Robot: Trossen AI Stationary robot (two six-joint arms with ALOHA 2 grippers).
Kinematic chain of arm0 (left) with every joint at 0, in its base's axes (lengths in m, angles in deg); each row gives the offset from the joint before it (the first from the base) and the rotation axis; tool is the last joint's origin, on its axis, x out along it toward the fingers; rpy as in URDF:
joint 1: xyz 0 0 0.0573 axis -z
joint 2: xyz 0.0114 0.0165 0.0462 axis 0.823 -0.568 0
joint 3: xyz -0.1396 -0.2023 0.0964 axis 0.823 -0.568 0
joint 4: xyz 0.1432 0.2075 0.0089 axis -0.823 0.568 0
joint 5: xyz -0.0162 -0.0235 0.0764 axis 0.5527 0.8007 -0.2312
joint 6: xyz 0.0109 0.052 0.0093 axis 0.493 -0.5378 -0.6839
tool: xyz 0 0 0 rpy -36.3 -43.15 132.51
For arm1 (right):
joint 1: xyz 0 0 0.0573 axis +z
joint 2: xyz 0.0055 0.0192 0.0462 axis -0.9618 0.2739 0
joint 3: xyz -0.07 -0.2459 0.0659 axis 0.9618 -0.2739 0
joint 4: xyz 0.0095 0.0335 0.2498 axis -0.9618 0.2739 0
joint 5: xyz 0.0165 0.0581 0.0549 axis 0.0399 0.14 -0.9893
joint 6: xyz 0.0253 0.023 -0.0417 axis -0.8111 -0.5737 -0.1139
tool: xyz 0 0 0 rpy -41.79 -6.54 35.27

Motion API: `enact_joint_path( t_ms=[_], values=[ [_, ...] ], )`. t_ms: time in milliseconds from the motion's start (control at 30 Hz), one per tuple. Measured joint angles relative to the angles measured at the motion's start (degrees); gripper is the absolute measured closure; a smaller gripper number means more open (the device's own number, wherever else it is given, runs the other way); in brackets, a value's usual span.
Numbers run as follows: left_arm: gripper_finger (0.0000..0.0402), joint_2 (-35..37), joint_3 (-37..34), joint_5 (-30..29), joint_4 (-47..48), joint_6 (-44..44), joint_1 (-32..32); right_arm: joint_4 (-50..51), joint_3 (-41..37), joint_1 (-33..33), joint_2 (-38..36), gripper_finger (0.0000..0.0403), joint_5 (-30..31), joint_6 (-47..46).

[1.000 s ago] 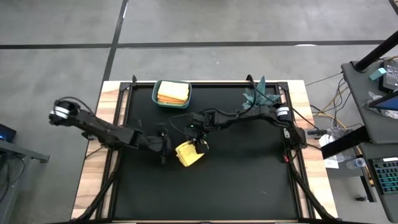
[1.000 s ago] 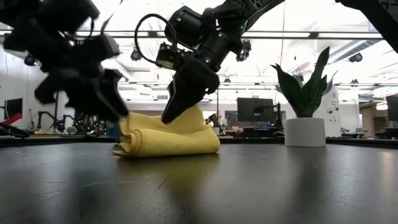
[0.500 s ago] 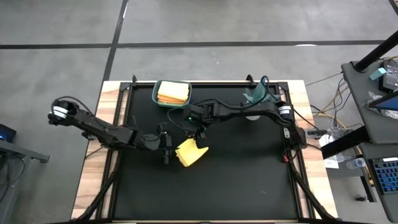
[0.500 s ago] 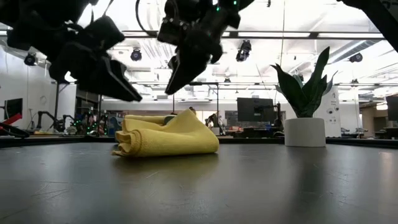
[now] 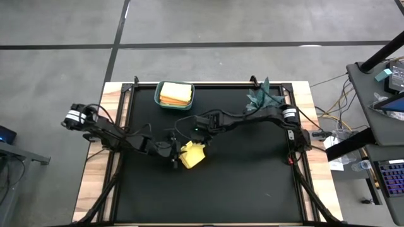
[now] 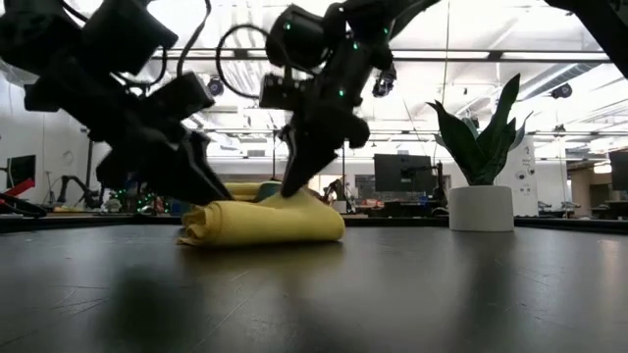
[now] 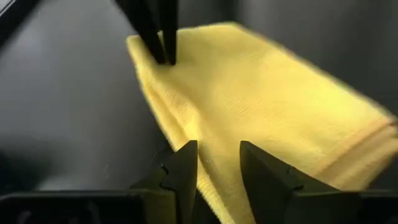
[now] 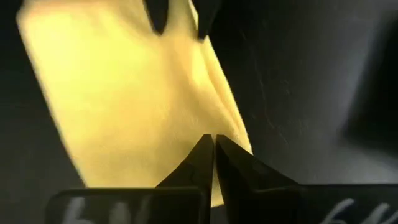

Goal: Fold microfiber towels
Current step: Fold the yellow microfiber cloth

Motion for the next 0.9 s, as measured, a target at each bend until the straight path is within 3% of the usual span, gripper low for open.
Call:
enact_joint_path(
  t_ms=[267,600,833,900],
  values=[
    [0.0323,-1.9,-0.6,-2.5,4.8,5.1,-0.4,-4.4,-5.2,-1.7,0.1,0.0394,1.5,-3.4],
    [0.0327,0.4,-0.7,-2.8,6.9,6.2,-0.4,-6.8,-7.3,-1.6,-0.5,0.0394,1.5,-4.2],
    [0.0296,5.4,-0.7,-3.1,14.4,6.1,-0.4,-6.8,-7.3,-1.6,-2.6,0.0394,1.7,-4.0],
    [0.0280,7.0,-0.6,-5.5,17.2,6.2,-0.4,-6.5,-7.3,-1.5,-2.8,0.0394,1.8,-4.0]
  ],
)
